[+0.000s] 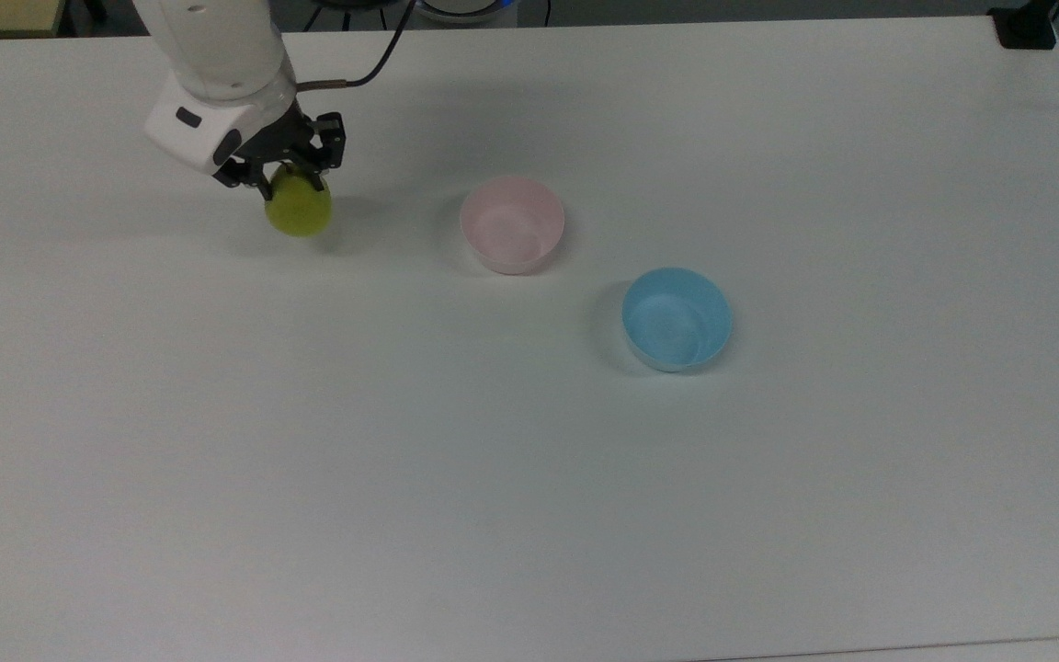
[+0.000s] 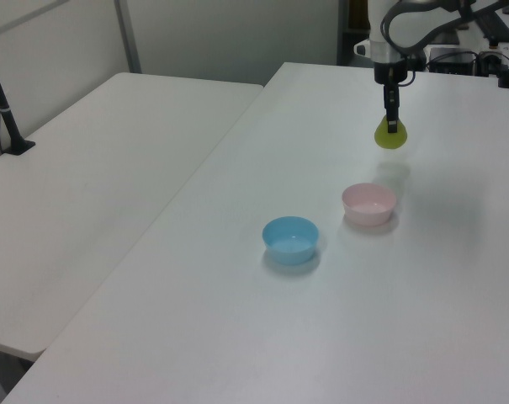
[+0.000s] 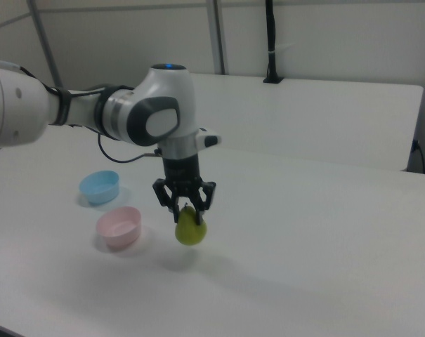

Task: Place the pear in the bowl
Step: 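Lift the pear and carry it over the pink bowl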

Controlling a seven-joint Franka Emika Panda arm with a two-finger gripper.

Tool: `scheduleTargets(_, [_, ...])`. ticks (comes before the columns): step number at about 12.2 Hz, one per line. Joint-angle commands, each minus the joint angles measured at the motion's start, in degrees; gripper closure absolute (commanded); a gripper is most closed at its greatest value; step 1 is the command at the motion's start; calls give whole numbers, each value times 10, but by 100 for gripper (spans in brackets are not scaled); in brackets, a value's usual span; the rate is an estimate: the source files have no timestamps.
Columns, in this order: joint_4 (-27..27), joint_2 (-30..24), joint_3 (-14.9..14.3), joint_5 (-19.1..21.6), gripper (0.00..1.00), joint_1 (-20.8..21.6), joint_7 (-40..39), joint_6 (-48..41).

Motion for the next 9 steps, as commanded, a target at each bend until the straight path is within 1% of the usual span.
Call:
scheduleTargets(1, [-7,-36,-2,1,62,48,70,-27])
scheduleTargets(4, [-7,-42,-2,14,62,112,151,-43])
scheduleTargets(9, [-7,-30,-2,15,62,185,244,-32])
